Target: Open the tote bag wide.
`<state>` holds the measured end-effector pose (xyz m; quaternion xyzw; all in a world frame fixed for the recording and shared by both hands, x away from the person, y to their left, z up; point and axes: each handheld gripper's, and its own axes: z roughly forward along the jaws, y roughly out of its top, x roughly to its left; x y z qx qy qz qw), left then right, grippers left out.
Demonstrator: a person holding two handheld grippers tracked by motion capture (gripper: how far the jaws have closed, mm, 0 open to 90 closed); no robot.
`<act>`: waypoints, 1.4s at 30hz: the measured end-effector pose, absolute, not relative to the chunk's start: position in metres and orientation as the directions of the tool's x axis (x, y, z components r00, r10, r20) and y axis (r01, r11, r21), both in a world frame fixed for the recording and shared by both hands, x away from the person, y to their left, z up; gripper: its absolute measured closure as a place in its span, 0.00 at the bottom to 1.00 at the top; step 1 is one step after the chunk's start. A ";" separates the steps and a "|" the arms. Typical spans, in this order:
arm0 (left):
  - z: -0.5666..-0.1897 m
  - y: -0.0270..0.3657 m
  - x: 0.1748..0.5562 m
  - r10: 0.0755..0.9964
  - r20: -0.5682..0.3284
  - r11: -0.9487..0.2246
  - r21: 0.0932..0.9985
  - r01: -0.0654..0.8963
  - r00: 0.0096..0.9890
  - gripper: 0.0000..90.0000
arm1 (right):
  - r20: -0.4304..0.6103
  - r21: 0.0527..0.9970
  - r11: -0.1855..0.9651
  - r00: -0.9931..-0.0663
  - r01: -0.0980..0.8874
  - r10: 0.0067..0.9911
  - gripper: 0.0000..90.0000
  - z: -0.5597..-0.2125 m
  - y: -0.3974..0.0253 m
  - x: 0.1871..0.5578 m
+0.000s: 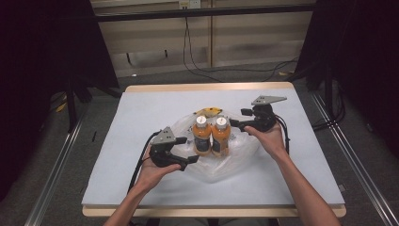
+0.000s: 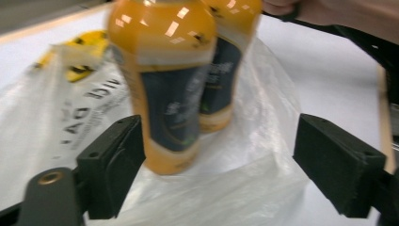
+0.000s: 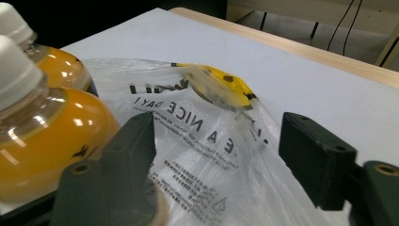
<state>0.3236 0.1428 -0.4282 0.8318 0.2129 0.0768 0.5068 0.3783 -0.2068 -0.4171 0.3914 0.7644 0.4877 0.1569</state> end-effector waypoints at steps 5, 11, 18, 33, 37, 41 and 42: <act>-0.424 0.153 0.321 0.455 -0.053 -0.412 0.873 0.263 0.889 0.12 | 0.141 0.877 0.201 -0.631 0.438 0.763 0.17 -0.414 -0.217 0.364; -0.424 0.170 0.320 0.485 -0.061 -0.420 0.859 0.294 0.872 0.09 | 0.148 0.884 0.179 -0.621 0.433 0.770 0.10 -0.412 -0.228 0.346; -0.423 0.192 0.315 0.535 -0.042 -0.424 0.850 0.311 0.844 0.08 | 0.153 0.885 0.166 -0.607 0.436 0.780 0.07 -0.409 -0.243 0.319; -0.433 0.238 0.287 0.614 -0.085 -0.362 0.853 0.376 0.785 0.04 | 0.168 0.891 0.108 -0.541 0.442 0.824 0.06 -0.420 -0.284 0.264; -0.439 0.250 0.278 0.639 -0.070 -0.369 0.846 0.385 0.766 0.04 | 0.155 0.889 0.115 -0.527 0.444 0.836 0.07 -0.425 -0.291 0.246; -0.445 0.260 0.271 0.663 -0.079 -0.351 0.845 0.403 0.744 0.05 | 0.159 0.884 0.108 -0.509 0.455 0.846 0.08 -0.433 -0.298 0.233; -0.446 0.262 0.270 0.673 -0.084 -0.341 0.847 0.409 0.735 0.04 | 0.164 0.884 0.097 -0.499 0.457 0.851 0.08 -0.434 -0.300 0.230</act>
